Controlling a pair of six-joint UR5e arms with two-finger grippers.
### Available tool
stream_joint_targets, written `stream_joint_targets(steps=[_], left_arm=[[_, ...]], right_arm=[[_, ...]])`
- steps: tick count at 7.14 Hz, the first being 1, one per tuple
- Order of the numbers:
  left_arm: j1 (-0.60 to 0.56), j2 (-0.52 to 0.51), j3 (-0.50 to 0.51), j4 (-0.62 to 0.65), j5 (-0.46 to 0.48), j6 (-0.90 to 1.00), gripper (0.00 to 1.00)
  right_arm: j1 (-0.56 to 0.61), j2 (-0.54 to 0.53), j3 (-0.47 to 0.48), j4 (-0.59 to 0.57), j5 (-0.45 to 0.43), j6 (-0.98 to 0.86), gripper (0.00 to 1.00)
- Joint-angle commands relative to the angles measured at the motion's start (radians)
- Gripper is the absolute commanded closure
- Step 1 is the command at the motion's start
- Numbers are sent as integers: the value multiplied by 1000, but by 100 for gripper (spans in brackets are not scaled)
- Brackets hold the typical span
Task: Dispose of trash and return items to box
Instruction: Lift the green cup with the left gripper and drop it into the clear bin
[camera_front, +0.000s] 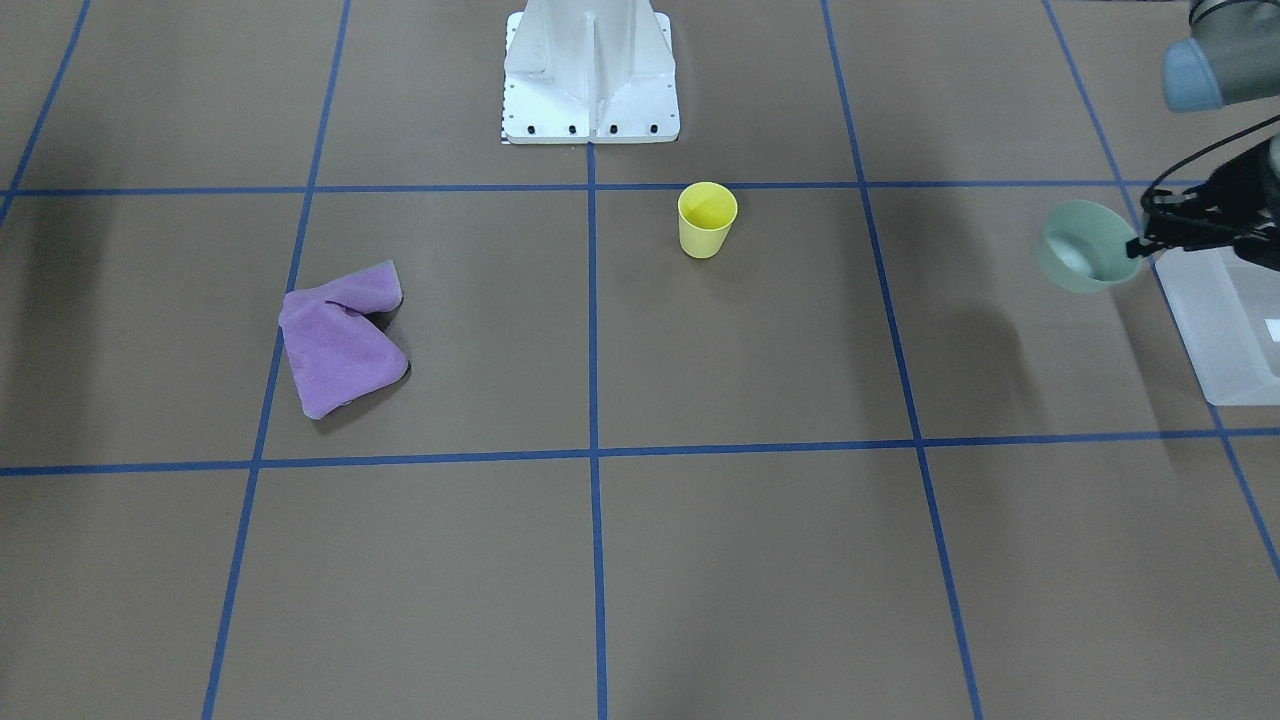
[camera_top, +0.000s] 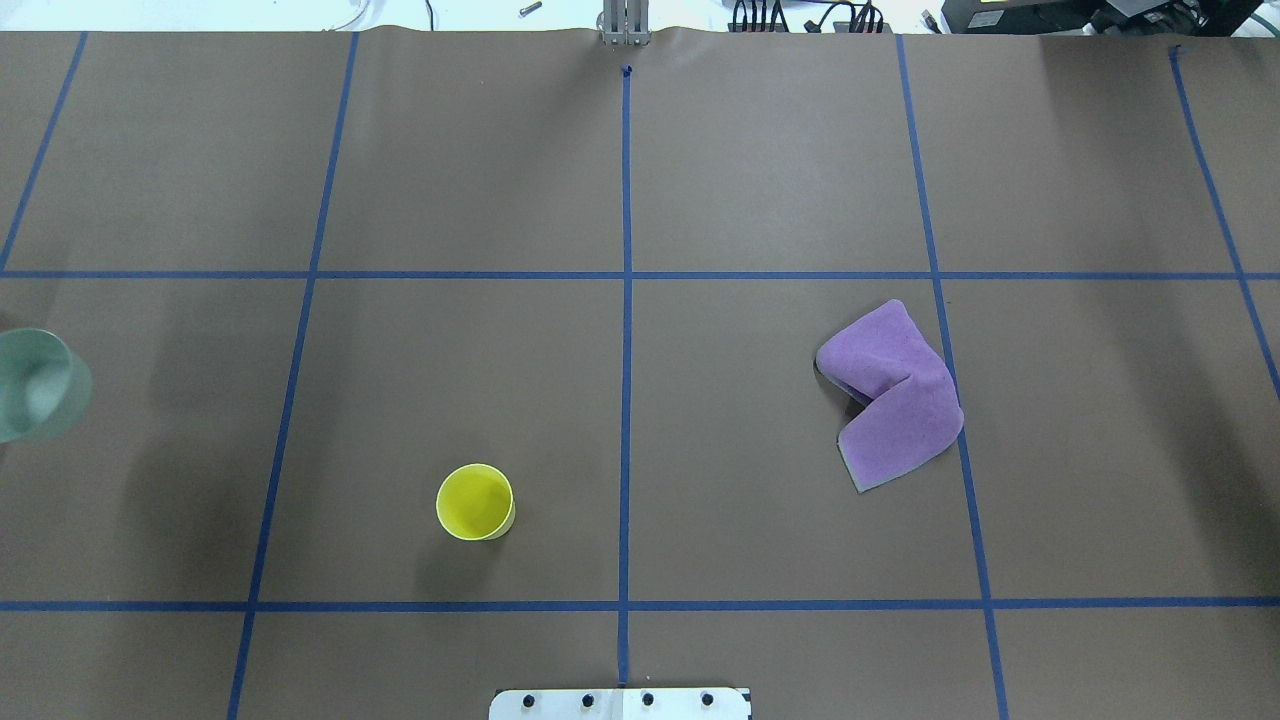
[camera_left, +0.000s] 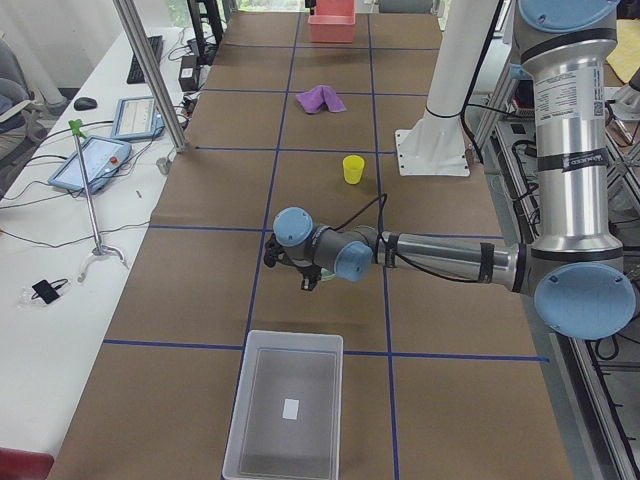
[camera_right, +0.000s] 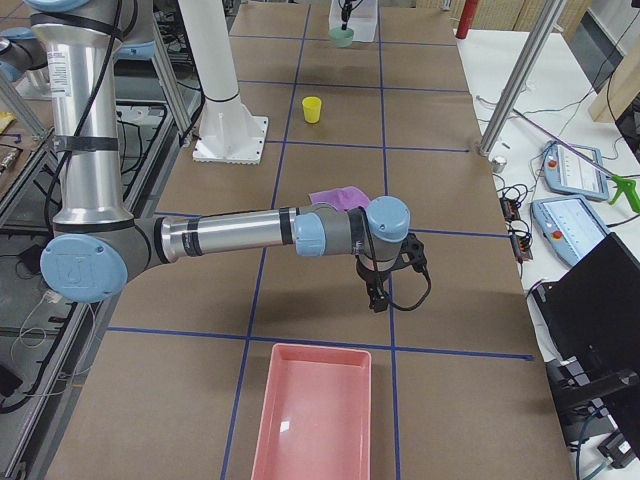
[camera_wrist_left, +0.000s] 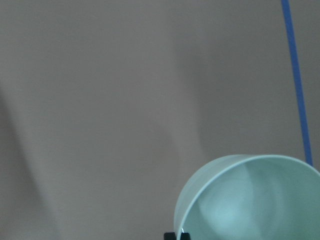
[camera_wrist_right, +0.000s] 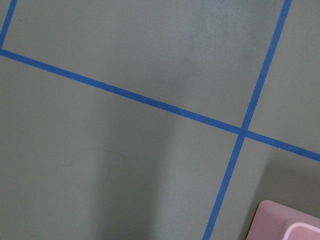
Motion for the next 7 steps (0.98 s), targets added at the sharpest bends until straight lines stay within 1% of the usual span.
stream_joint_targets(steps=[1, 2, 3, 4, 5, 7], left_arm=[[-218, -164, 104, 252, 166, 262, 100], [-287, -232, 283, 248, 178, 370, 100], [-380, -336, 508, 244, 179, 576, 100], [-422, -387, 676, 206, 178, 671, 100], [-426, -380, 763, 103, 176, 648, 100], [-423, -381, 953, -88, 134, 606, 100]], right_arm=[[-5, 0, 0, 0, 0, 0, 0], [-5, 0, 0, 0, 0, 0, 0], [-6, 3, 0, 0, 0, 0, 0], [-9, 4, -2, 0, -1, 0, 0], [-9, 4, 0, 0, 0, 0, 0], [-11, 4, 0, 0, 0, 0, 0]])
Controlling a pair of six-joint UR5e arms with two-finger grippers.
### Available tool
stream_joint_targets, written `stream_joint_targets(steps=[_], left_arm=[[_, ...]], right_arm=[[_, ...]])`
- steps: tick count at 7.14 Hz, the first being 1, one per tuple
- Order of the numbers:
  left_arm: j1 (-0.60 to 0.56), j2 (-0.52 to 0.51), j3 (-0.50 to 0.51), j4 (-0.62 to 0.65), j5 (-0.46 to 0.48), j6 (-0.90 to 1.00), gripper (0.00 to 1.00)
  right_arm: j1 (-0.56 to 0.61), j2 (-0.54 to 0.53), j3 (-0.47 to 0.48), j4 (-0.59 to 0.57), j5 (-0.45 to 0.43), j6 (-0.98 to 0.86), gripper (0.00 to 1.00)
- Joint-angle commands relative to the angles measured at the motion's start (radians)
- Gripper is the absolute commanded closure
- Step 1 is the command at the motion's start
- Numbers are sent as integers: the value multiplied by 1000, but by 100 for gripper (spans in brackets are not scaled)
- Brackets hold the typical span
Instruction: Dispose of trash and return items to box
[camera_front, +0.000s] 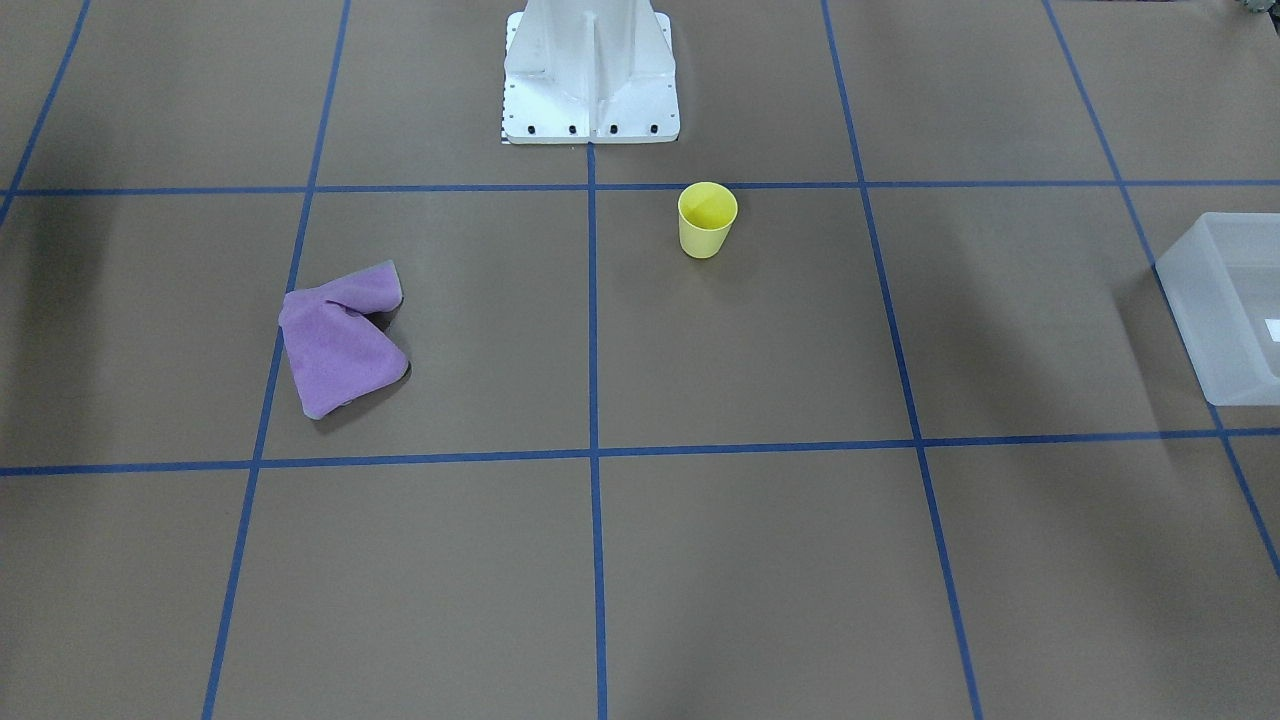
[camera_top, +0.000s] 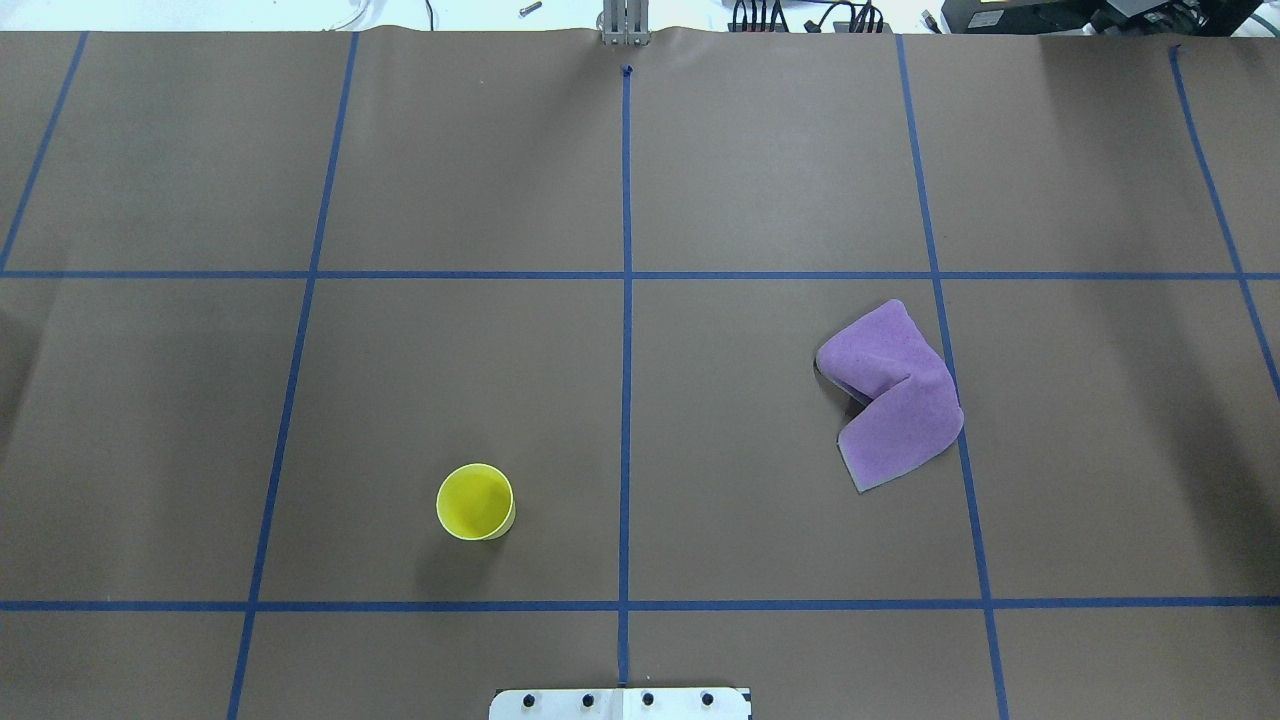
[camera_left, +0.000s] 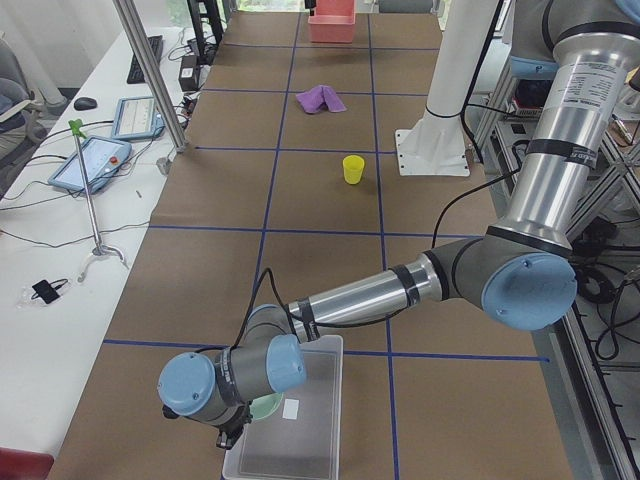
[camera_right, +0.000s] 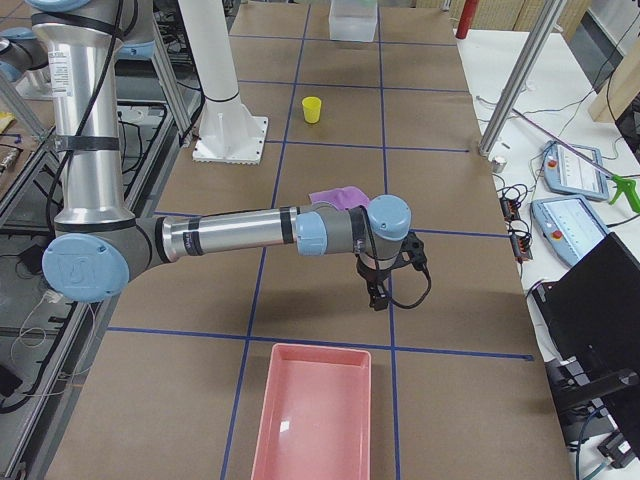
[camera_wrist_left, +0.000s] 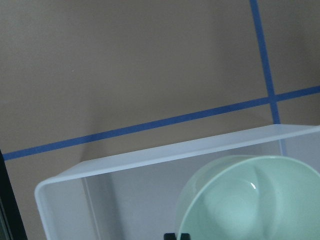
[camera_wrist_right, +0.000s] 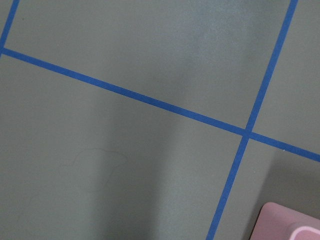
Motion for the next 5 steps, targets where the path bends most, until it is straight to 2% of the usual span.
stream_joint_targets(steps=[1, 5], left_arm=[[1, -3, 155, -153, -26, -18, 100], [9, -7, 245, -235, -25, -37, 100]], right_arm=[[-2, 0, 0, 0, 0, -1, 0], [-4, 0, 0, 0, 0, -1, 0]])
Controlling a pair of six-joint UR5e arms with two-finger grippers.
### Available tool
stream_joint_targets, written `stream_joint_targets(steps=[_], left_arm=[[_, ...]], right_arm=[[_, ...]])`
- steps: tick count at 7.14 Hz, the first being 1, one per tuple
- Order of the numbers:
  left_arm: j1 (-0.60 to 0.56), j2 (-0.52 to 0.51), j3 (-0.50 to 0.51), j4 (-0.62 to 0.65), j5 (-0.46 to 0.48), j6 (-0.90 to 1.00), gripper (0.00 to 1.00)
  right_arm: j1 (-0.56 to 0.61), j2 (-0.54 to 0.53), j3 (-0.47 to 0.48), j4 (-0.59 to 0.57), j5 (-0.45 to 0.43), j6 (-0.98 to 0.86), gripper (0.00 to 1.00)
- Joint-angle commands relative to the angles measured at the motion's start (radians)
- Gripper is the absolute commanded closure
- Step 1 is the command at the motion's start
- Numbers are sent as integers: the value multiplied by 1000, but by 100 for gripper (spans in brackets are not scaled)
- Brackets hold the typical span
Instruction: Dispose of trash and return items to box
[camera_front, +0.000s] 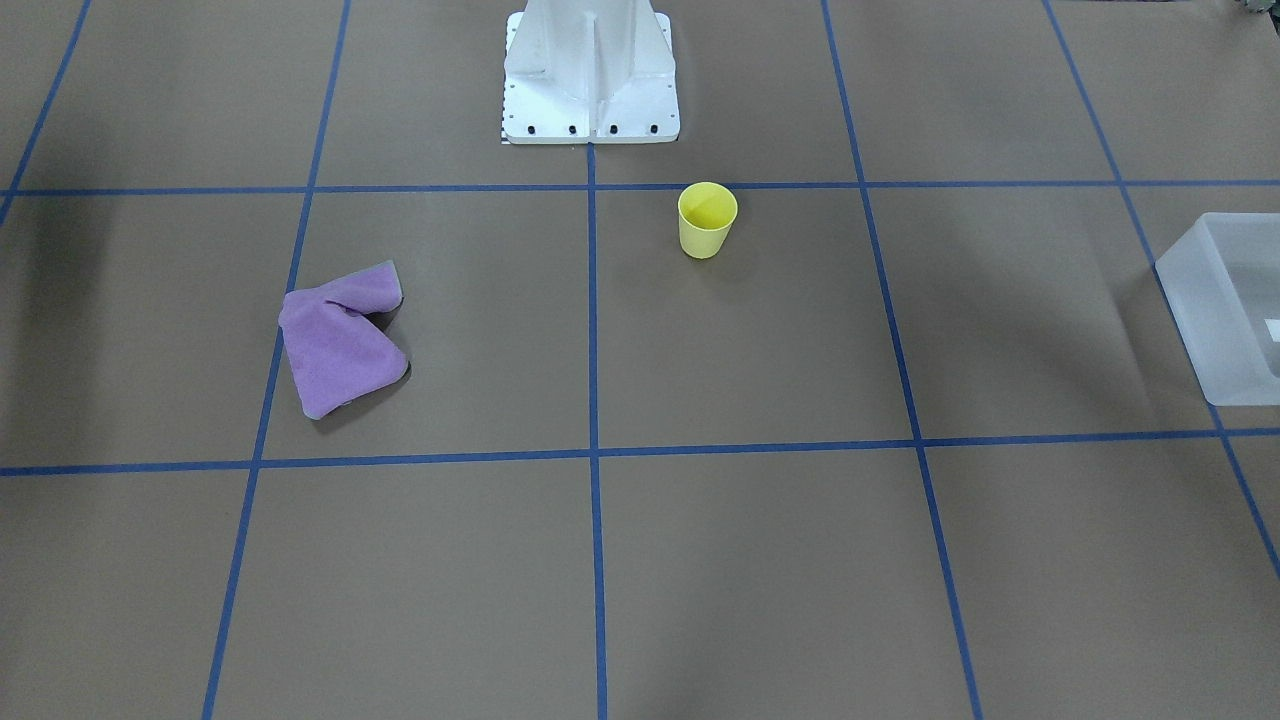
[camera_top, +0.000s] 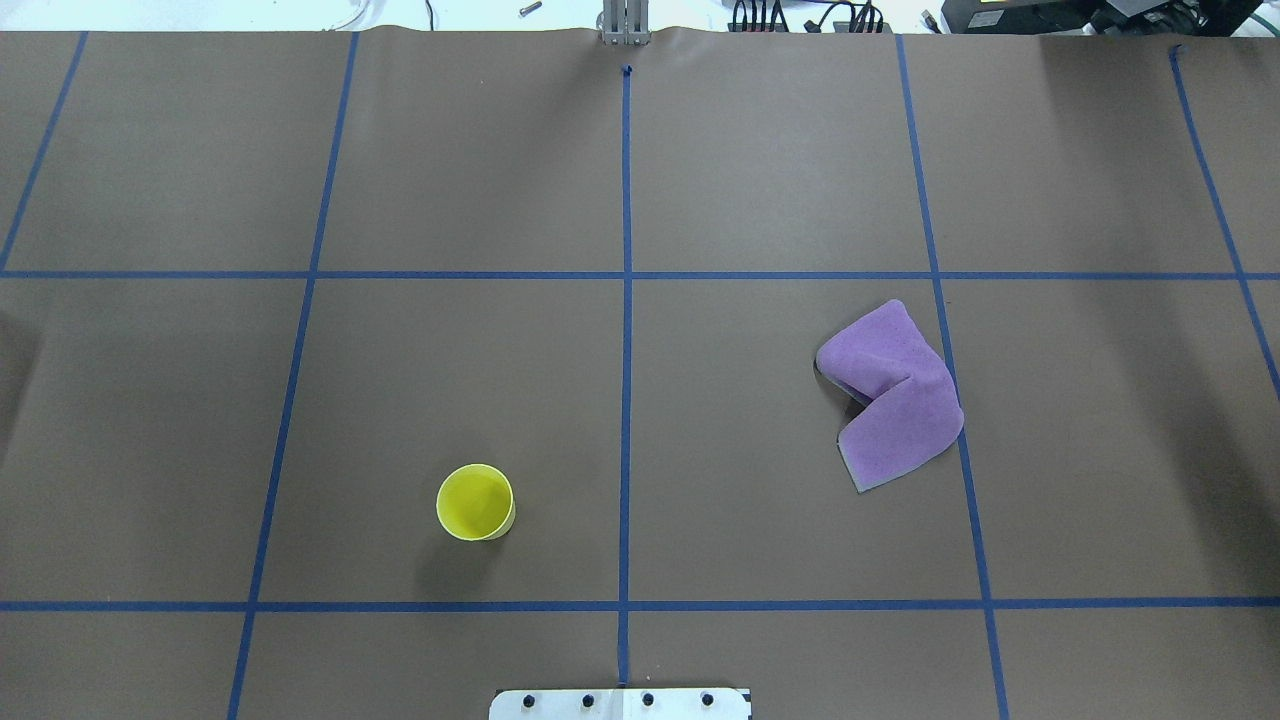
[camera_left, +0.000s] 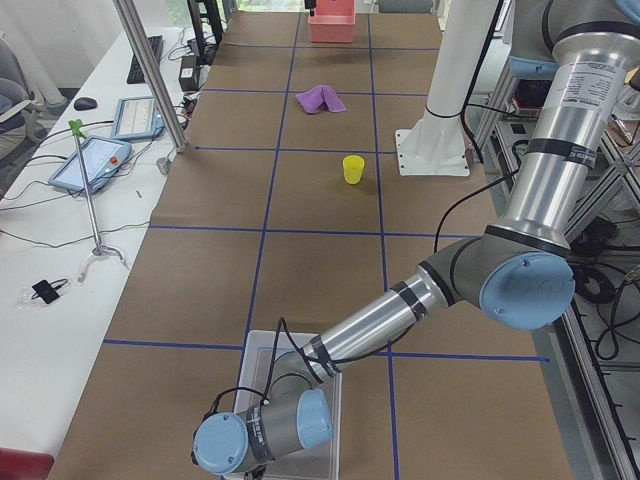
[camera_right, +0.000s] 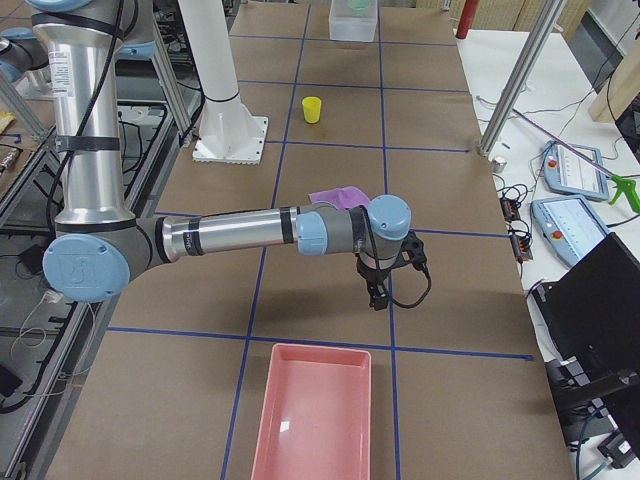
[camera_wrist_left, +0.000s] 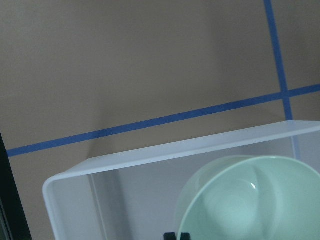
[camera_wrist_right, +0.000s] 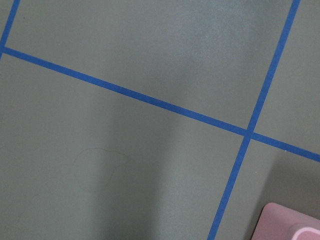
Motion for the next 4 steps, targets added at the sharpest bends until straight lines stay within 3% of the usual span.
stream_joint_targets(steps=[1, 2, 4], left_arm=[[3, -4, 21, -23, -2, -22, 96], [3, -6, 14, -23, -2, -22, 75], [3, -13, -14, -16, -27, -22, 51]], right_arm=[[-2, 0, 0, 0, 0, 0, 0], [-2, -2, 0, 0, 0, 0, 0], [-2, -2, 0, 0, 0, 0, 0]])
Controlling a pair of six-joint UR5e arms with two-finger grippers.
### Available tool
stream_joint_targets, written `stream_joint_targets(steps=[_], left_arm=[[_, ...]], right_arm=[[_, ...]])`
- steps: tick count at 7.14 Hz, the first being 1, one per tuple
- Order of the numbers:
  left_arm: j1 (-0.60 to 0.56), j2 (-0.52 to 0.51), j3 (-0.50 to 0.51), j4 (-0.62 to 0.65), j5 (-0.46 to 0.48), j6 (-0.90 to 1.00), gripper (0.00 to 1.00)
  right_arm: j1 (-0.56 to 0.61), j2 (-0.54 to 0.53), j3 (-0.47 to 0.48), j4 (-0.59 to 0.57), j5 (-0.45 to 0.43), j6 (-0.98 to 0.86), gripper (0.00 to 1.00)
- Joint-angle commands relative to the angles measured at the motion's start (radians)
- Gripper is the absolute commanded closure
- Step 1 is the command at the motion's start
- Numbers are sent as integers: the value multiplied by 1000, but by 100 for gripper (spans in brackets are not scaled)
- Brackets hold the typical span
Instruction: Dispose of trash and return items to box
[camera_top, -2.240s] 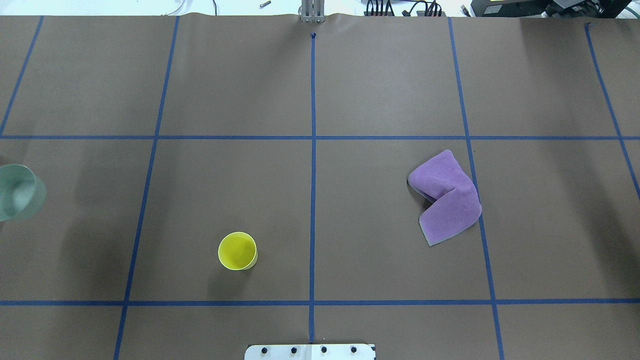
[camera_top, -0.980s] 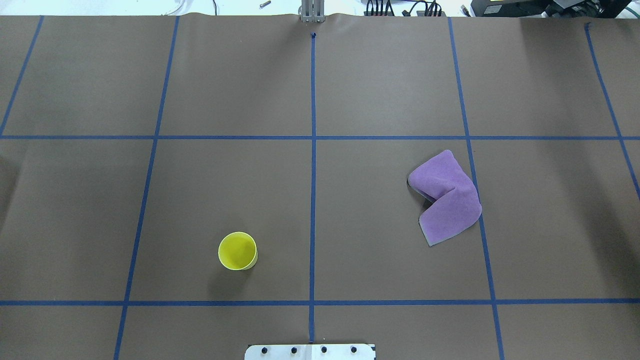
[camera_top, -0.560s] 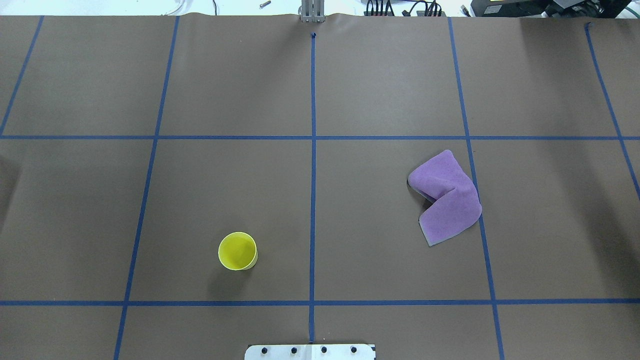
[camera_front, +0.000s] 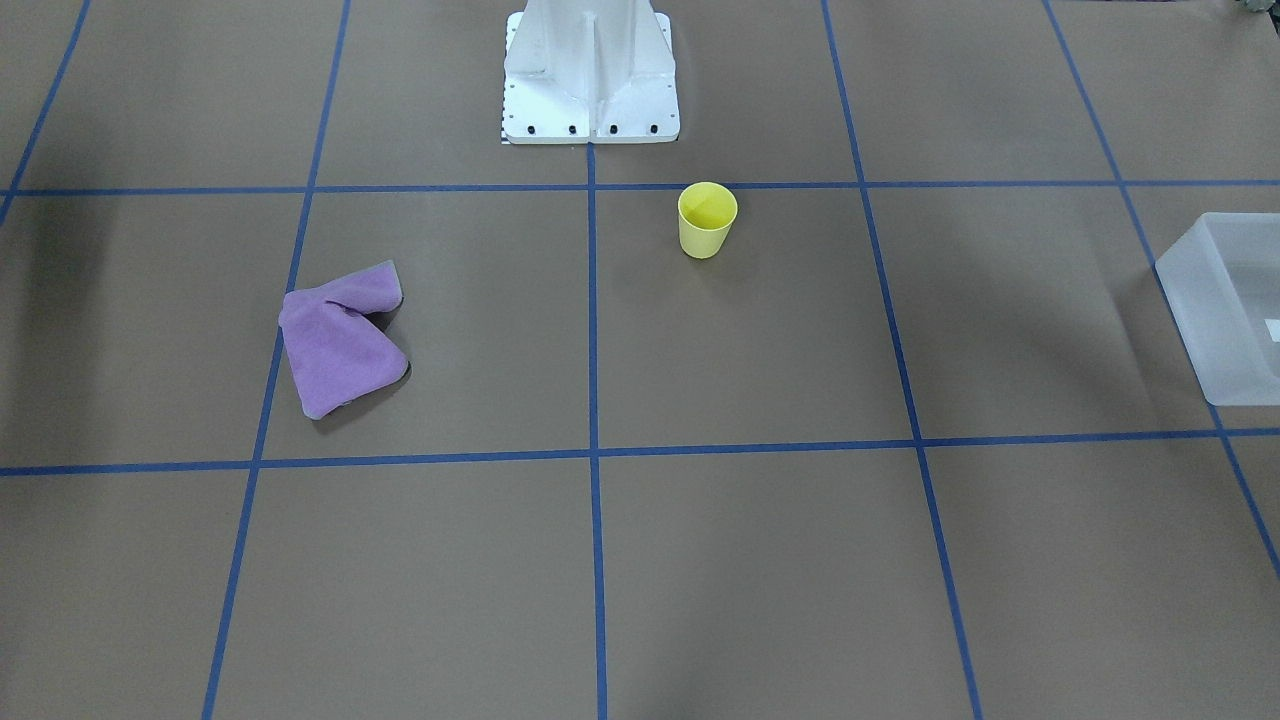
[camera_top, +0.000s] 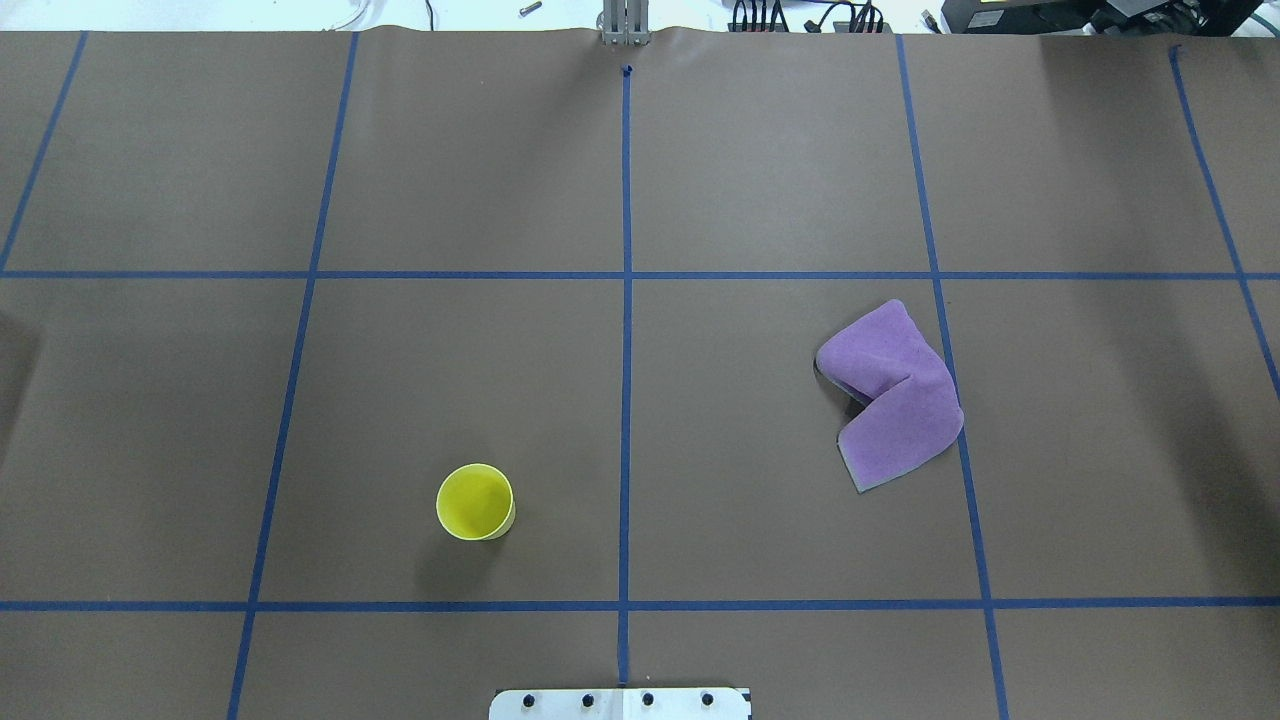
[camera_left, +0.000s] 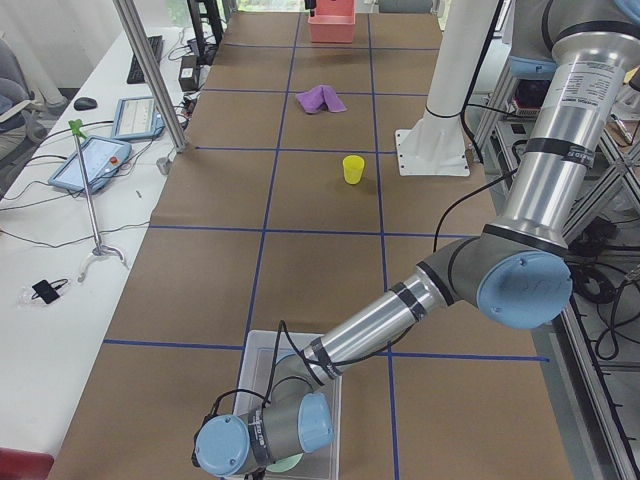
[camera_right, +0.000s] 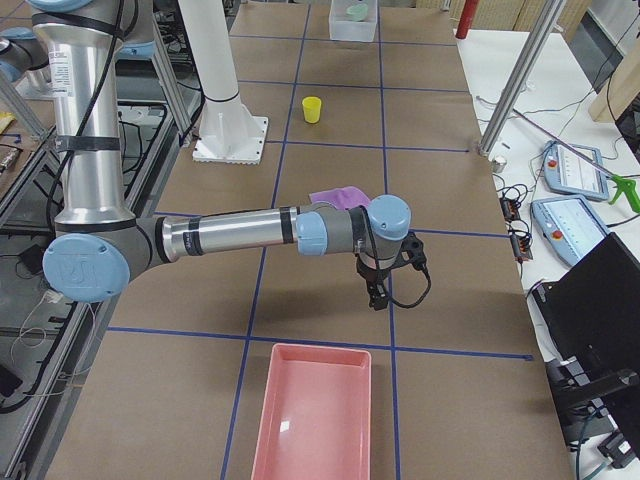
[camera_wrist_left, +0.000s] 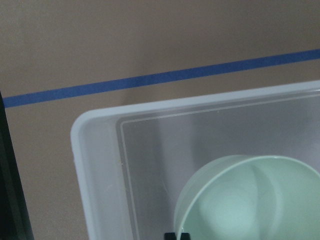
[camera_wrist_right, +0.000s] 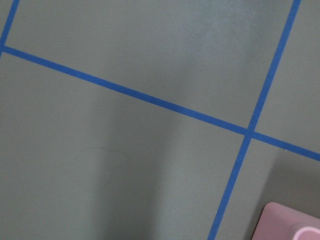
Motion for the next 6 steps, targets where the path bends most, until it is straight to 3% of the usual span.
stream_joint_targets(steps=[1, 2, 3, 4, 6], left_arm=[[0, -4, -66, 30, -112, -6, 51], [0, 5, -196, 152, -140, -31, 51], [3, 17, -382, 322, -139, -89, 51], [43, 66, -579, 406, -137, -191, 50], [273, 268, -1097, 408, -67, -688, 50]], right_arm=[[0, 0, 0, 0, 0, 0, 0], [0, 0, 2, 0, 0, 0, 0], [0, 0, 9, 0, 0, 0, 0], [0, -2, 9, 0, 0, 2, 0], [0, -2, 15, 0, 0, 3, 0]])
